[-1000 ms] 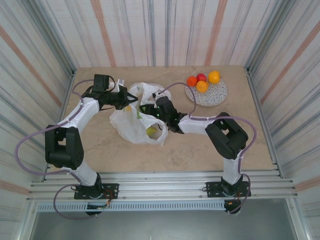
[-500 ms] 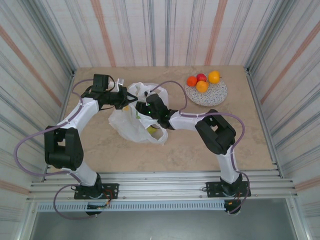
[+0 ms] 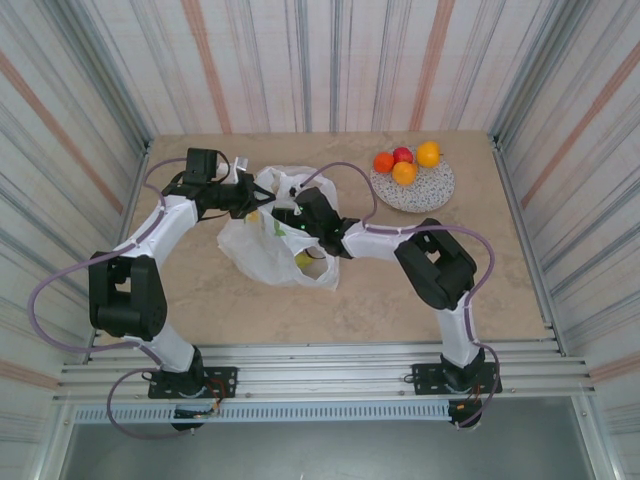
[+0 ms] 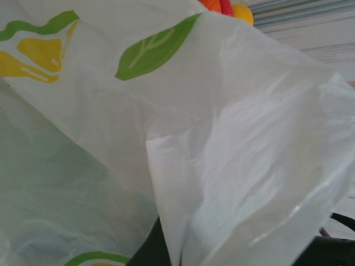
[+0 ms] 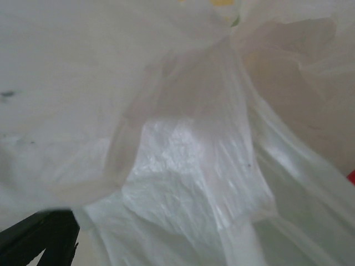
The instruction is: Place the fruits into the plastic bag
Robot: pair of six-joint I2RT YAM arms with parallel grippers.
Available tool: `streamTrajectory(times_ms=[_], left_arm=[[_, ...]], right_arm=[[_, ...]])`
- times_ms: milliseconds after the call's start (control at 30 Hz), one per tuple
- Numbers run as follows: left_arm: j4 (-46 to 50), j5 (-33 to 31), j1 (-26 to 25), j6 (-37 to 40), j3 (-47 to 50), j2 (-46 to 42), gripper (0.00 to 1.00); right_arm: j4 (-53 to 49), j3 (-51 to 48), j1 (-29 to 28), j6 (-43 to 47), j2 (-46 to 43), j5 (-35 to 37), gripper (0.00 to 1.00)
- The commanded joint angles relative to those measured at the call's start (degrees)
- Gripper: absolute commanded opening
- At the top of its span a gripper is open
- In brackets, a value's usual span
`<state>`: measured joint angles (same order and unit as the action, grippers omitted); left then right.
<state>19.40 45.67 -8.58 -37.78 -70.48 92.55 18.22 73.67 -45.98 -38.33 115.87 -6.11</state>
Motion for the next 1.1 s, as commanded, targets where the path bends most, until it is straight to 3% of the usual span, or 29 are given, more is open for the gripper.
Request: streamTrajectory(times_ms=[0,400,1067], left_arm=[[-0.37,1.55,0.14,-0.36,0.78,-2.47,0.00],[-0.24,1.52,0.38,-0.17,0.65,-2.64,0.00],[-0.06,0.92,2.17,0.12,0.76,-2.12,0.00]], right_arm=[[1.10,-2.22,0.52,2.53,-4.10,-3.02,0.91],[0.45,-7.77,2.23,8.49,-9.50,-12.35,0.99],[-27.62,-15.60,8.31,28.83,-30.04,-25.68,0.86]])
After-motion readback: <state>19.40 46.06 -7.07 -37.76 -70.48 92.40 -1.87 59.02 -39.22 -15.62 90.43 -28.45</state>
